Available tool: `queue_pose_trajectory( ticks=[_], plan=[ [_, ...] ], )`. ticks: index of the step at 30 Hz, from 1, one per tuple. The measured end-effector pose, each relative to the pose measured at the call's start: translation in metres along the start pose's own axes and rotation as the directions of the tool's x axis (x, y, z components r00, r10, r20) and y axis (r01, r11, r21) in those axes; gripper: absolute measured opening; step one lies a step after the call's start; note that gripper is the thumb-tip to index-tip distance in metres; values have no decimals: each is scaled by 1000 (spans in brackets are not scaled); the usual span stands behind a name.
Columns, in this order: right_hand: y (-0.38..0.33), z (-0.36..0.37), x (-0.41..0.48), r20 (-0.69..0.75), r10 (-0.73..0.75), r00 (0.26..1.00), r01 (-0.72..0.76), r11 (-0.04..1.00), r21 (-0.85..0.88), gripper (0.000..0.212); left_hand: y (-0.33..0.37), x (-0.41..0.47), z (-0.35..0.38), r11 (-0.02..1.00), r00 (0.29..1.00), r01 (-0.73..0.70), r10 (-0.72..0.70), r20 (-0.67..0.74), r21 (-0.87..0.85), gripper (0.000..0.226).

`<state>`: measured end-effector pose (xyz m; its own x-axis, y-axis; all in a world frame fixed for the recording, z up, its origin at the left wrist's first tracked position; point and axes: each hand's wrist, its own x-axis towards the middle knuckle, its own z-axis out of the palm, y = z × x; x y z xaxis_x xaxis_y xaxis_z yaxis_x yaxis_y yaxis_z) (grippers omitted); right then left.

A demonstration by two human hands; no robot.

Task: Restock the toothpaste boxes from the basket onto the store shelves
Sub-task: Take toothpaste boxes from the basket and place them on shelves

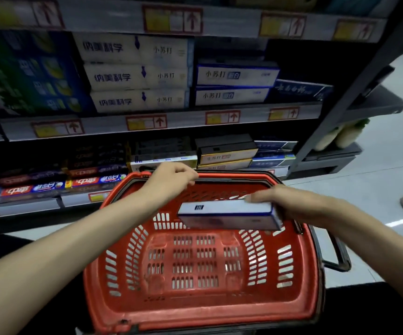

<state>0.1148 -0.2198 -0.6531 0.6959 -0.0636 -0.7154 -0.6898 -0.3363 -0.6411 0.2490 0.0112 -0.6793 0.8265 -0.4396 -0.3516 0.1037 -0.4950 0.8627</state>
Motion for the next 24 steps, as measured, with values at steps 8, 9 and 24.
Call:
queue_pose_trajectory(
  ticks=[8,9,24],
  plan=[
    [11,-17,-43,-44,-66,997,79,798,597,40,0,-17,-17,931,986,22,40,160,-365,49],
    [11,-15,-41,-32,-78,996,81,781,619,38,-1,-20,-16,916,980,23,58,189,-400,53],
    [3,-15,-11,-422,-220,880,465,580,668,42,8,-5,-15,762,983,-161,68,-170,-627,84]
  ],
)
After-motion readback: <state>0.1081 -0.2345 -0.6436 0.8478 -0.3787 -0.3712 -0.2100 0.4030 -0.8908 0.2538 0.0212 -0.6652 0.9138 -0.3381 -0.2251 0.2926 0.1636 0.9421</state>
